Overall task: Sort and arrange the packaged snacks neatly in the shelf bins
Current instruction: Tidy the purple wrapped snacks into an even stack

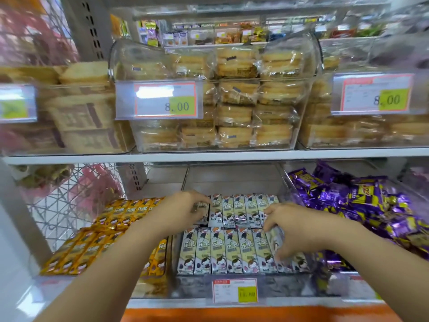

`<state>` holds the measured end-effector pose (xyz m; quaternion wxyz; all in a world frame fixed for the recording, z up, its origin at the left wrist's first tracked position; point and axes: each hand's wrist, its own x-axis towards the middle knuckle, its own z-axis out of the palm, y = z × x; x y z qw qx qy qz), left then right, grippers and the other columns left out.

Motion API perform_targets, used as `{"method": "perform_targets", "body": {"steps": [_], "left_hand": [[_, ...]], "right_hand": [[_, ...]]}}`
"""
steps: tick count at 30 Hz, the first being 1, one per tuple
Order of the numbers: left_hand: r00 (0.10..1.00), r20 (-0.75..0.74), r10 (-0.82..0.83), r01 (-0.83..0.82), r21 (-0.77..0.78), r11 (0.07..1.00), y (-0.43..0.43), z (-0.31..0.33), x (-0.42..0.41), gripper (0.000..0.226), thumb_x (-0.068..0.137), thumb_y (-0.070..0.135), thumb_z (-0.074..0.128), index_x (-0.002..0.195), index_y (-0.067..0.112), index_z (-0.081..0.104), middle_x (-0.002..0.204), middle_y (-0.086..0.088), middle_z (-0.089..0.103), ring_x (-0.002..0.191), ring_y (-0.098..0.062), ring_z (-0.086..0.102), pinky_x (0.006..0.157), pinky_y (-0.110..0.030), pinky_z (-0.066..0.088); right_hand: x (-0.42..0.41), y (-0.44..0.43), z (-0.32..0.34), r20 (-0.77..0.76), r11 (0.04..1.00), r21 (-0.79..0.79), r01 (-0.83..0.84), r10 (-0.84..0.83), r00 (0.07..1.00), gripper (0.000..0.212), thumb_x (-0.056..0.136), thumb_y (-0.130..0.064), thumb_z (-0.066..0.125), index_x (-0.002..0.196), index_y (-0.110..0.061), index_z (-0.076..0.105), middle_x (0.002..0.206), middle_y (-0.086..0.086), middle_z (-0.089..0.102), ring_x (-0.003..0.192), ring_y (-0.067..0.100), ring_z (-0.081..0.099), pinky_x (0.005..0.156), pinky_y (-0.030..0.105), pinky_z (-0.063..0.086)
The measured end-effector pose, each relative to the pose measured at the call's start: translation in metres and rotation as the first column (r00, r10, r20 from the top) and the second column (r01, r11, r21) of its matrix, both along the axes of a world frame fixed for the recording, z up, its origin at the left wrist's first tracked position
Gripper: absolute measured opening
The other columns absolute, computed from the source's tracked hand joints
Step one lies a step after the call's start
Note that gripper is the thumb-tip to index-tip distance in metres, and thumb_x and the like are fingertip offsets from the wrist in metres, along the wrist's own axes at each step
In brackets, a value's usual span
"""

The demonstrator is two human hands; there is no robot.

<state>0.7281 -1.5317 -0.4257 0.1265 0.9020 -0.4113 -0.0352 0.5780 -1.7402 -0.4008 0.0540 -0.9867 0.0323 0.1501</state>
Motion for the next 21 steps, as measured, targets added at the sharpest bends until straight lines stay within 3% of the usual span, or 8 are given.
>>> {"method": "perform_targets", "body": {"steps": [4, 7, 10, 14, 16, 17, 18, 21], "left_hand": [[0.999, 0.013, 0.052, -0.046, -0.296, 0.954, 0.022, -0.005, -0.005, 0.029, 0.094, 0.025, 0.056, 0.121, 0.032, 0.06, 0.12, 0.013, 0.058, 0.107, -0.007, 0.055, 0.087, -0.019, 0.039], [0.99, -0.025, 0.139, -0.135, -0.471, 0.872, 0.039, -0.011, -0.005, 0.025, 0.094, 0.023, 0.056, 0.117, 0.032, 0.061, 0.116, 0.016, 0.058, 0.11, -0.003, 0.052, 0.093, -0.022, 0.039], [0.977, -0.119, 0.177, -0.213, -0.58, 0.786, 0.046, -0.02, -0.008, 0.024, 0.093, 0.018, 0.056, 0.111, 0.034, 0.062, 0.106, 0.019, 0.06, 0.099, 0.004, 0.056, 0.082, -0.012, 0.042], [0.961, -0.249, 0.118, -0.257, -0.655, 0.711, 0.047, -0.03, -0.008, 0.024, 0.094, 0.019, 0.056, 0.105, 0.039, 0.061, 0.105, 0.026, 0.058, 0.095, 0.018, 0.051, 0.071, 0.001, 0.039], [0.961, -0.258, 0.1, -0.253, -0.67, 0.698, 0.049, -0.029, -0.004, 0.025, 0.093, 0.021, 0.056, 0.104, 0.043, 0.061, 0.108, 0.027, 0.06, 0.099, 0.016, 0.052, 0.076, -0.003, 0.039], [0.963, -0.253, 0.096, -0.246, -0.67, 0.701, 0.05, -0.027, -0.001, 0.026, 0.093, 0.022, 0.056, 0.102, 0.046, 0.059, 0.107, 0.027, 0.06, 0.1, 0.016, 0.053, 0.078, -0.004, 0.039], [0.965, -0.245, 0.094, -0.238, -0.668, 0.705, 0.05, -0.025, 0.002, 0.027, 0.093, 0.022, 0.057, 0.099, 0.048, 0.058, 0.105, 0.028, 0.061, 0.1, 0.016, 0.053, 0.077, -0.004, 0.04], [0.971, -0.215, 0.102, -0.223, -0.679, 0.699, 0.052, -0.022, 0.012, 0.024, 0.092, 0.019, 0.058, 0.103, 0.04, 0.062, 0.102, 0.024, 0.064, 0.097, 0.016, 0.055, 0.076, -0.005, 0.044]], "right_hand": [[-0.004, -0.001, 0.005, 0.11, 0.995, 0.074, 0.061, -0.069, 0.992, 0.048, 0.07, -0.027, 0.074, 0.116, -0.024, 0.064, 0.134, -0.003, 0.049, 0.119, 0.015, 0.05, 0.098, 0.032, 0.045], [0.0, 0.011, 0.018, 0.273, 0.947, 0.319, 0.032, -0.124, 0.954, 0.037, 0.07, -0.026, 0.077, 0.107, -0.026, 0.07, 0.126, -0.015, 0.053, 0.113, 0.01, 0.055, 0.098, 0.032, 0.046], [0.027, 0.038, 0.012, 0.358, 0.835, 0.55, -0.018, -0.216, 0.909, 0.041, 0.075, -0.032, 0.075, 0.115, -0.031, 0.065, 0.126, -0.02, 0.048, 0.12, 0.003, 0.045, 0.108, 0.03, 0.034], [0.078, 0.069, -0.019, 0.239, 0.487, 0.874, -0.002, -0.426, 0.872, 0.03, 0.081, -0.023, 0.072, 0.108, -0.034, 0.064, 0.113, -0.012, 0.063, 0.095, 0.004, 0.062, 0.089, 0.019, 0.049], [0.102, 0.08, -0.03, 0.112, 0.248, 0.969, 0.019, -0.504, 0.857, 0.021, 0.084, -0.014, 0.069, 0.096, -0.031, 0.065, 0.107, -0.004, 0.068, 0.097, 0.01, 0.064, 0.088, 0.021, 0.05], [0.111, 0.084, -0.035, 0.07, 0.188, 0.982, 0.035, -0.519, 0.852, 0.02, 0.084, -0.012, 0.068, 0.095, -0.029, 0.066, 0.106, -0.003, 0.069, 0.103, 0.014, 0.063, 0.089, 0.023, 0.049], [0.119, 0.086, -0.04, 0.072, 0.223, 0.973, 0.051, -0.512, 0.856, 0.019, 0.085, -0.014, 0.067, 0.098, -0.027, 0.066, 0.107, -0.004, 0.068, 0.108, 0.015, 0.062, 0.089, 0.024, 0.048], [0.125, 0.091, -0.047, 0.192, 0.603, 0.792, 0.091, -0.387, 0.902, 0.035, 0.087, -0.026, 0.065, 0.122, -0.022, 0.06, 0.109, -0.013, 0.058, 0.112, 0.009, 0.056, 0.089, 0.019, 0.039]]}}
